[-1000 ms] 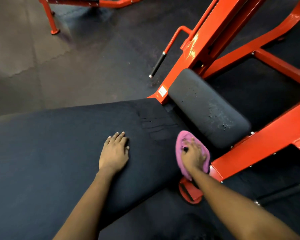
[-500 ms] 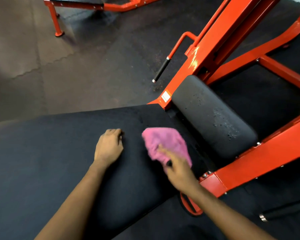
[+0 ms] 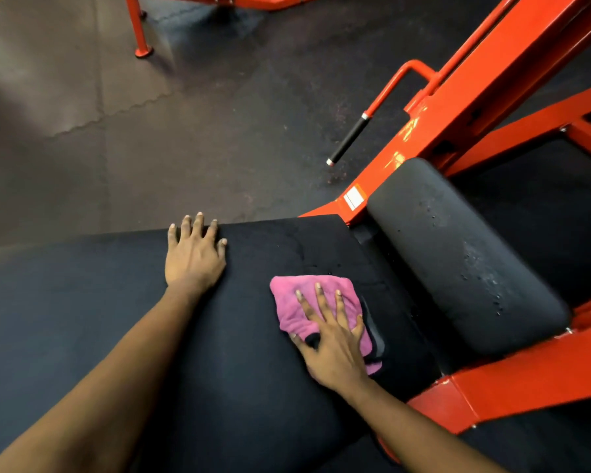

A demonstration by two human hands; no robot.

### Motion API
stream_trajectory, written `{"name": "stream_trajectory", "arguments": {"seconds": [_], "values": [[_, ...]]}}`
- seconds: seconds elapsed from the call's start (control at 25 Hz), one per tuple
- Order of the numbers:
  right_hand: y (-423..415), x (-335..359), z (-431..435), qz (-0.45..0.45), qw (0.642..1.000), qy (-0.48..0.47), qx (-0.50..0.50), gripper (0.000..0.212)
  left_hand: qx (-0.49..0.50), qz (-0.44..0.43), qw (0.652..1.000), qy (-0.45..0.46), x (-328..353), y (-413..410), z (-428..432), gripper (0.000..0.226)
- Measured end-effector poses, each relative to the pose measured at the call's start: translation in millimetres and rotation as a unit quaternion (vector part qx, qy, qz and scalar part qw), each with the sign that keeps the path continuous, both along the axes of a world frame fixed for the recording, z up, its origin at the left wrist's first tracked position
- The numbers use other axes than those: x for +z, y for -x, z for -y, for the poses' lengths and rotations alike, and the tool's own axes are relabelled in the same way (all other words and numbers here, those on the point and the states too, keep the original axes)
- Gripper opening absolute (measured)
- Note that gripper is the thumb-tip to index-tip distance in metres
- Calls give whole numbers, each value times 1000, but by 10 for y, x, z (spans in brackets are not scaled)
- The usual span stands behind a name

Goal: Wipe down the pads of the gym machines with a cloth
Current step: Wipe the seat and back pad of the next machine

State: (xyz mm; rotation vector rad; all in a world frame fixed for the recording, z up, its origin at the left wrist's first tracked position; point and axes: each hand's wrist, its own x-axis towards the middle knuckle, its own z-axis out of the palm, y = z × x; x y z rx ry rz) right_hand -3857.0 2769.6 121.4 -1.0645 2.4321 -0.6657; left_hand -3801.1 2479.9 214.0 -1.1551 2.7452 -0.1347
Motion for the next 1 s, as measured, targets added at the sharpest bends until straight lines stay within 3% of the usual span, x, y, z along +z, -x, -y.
{"name": "stream_trajectory", "arguments": {"seconds": [0.48,0.64,0.72,0.8,1.0], "values": [[1588,-307,1882,57,994,-47,-77,64,9,45,996,81,-150,90,1,57],[1518,-183,1818,37,997,15,-70,55,9,48,995,81,-115,102,-18,59],[1152,-96,1582,5,997,72,0,59,9,46,995,85,-110,109,-17,60],[992,-95,1428,-14,996,65,53,63,10,45,996,80,-97,122,-28,59],[1612,-382,1588,35,998,4,-47,61,8,46,995,85,-103,113,-10,60]]}}
